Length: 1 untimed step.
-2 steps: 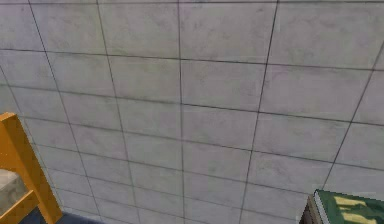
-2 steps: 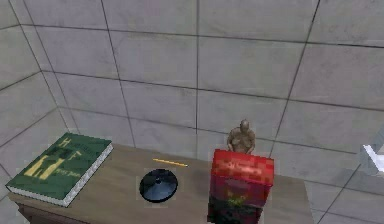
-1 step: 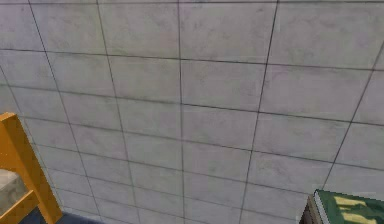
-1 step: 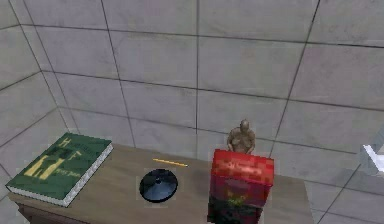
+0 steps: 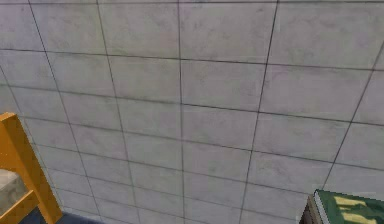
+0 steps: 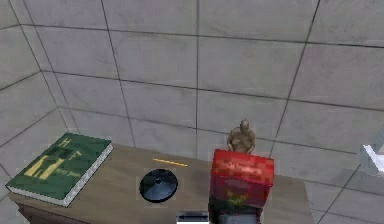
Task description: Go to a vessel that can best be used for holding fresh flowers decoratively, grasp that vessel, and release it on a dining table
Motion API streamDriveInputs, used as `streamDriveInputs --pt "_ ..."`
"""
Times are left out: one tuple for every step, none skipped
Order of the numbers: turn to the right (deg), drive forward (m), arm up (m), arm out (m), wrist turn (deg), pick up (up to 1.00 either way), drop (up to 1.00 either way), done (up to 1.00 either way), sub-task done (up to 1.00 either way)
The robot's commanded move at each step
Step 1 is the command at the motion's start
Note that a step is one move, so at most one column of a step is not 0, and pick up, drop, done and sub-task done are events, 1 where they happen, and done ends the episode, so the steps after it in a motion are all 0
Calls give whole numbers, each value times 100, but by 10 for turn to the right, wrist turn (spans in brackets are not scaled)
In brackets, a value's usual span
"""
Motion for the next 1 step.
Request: streamDriveInputs --pt "0 0 0 18 0 0 0 0 0"
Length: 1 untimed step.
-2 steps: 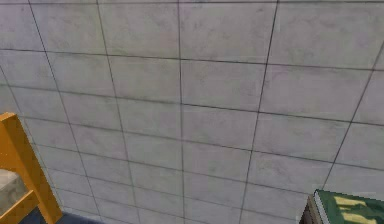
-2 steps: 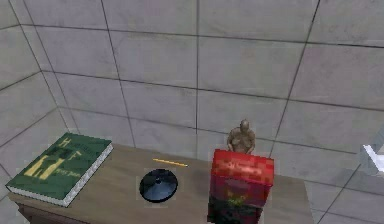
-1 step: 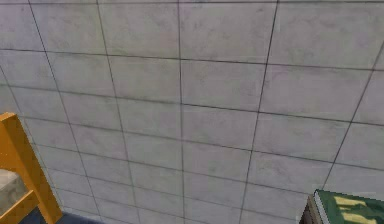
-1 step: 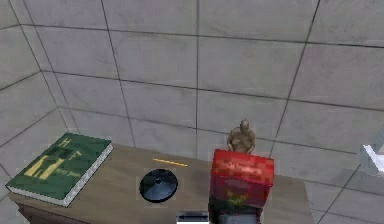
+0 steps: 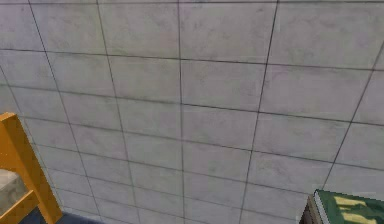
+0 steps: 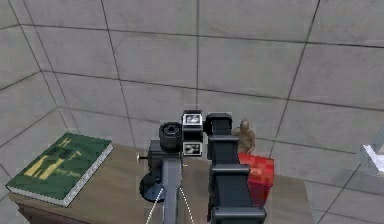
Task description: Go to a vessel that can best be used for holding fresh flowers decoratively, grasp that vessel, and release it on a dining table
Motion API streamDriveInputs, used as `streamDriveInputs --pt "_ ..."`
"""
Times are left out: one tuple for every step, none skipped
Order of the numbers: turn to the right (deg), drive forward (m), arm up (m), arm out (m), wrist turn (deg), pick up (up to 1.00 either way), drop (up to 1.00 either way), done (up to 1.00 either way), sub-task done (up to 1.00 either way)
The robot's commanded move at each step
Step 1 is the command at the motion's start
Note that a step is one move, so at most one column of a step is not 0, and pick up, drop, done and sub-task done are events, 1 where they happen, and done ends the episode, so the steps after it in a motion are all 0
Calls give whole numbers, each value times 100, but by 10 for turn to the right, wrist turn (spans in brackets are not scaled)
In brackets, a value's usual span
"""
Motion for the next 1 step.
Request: streamDriveInputs --pt "0 0 0 0 450 0 0 0 0"
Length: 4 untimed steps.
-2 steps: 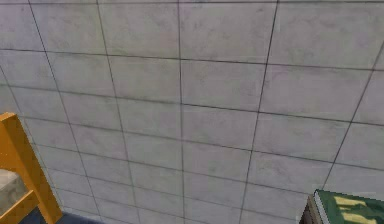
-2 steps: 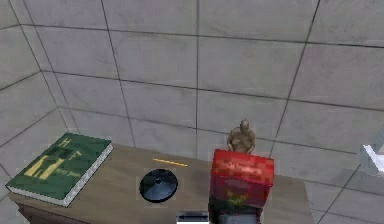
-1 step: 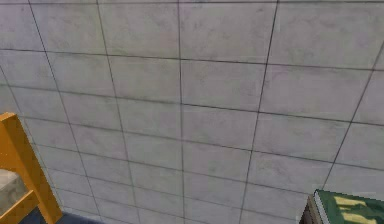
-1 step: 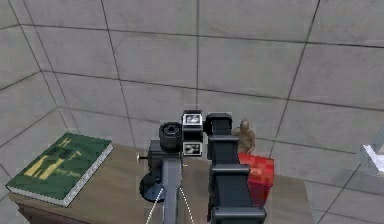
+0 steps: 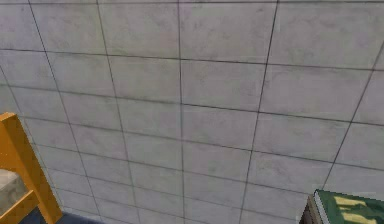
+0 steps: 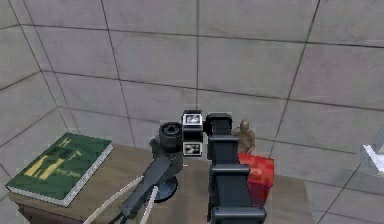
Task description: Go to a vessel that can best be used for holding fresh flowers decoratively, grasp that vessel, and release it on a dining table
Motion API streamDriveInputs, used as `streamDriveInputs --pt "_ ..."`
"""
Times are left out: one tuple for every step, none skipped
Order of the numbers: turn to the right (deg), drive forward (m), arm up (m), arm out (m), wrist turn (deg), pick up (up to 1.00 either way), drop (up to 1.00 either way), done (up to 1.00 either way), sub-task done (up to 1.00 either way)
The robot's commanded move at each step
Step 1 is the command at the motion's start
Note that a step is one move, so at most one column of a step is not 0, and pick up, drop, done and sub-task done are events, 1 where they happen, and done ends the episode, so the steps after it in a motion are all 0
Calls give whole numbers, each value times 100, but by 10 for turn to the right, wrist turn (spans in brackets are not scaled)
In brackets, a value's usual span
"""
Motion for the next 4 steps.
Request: streamDriveInputs --pt "0 0 0 0 450 0 0 0 0" --pt "0 0 0 0 450 0 0 0 0" --pt "0 0 0 0 150 0 0 0 0" --pt "0 0 -30 0 0 0 0 0 0"
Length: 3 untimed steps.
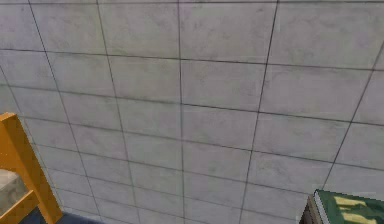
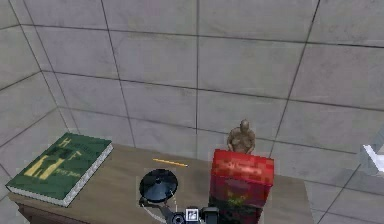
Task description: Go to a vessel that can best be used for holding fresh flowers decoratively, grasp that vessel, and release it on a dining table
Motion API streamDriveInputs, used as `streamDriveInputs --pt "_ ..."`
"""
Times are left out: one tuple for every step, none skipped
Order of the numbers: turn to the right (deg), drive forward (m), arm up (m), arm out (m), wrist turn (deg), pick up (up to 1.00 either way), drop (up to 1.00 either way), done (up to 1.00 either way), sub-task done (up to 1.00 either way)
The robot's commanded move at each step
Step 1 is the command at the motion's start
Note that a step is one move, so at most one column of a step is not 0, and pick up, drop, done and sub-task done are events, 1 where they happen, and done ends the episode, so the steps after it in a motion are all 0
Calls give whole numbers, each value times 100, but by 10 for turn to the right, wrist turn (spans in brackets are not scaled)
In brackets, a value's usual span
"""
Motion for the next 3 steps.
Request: streamDriveInputs --pt "0 0 0 0 0 100 0 0 0" --pt "0 0 10 0 0 0 0 0 0" --pt "0 0 28 0 0 0 0 0 0"
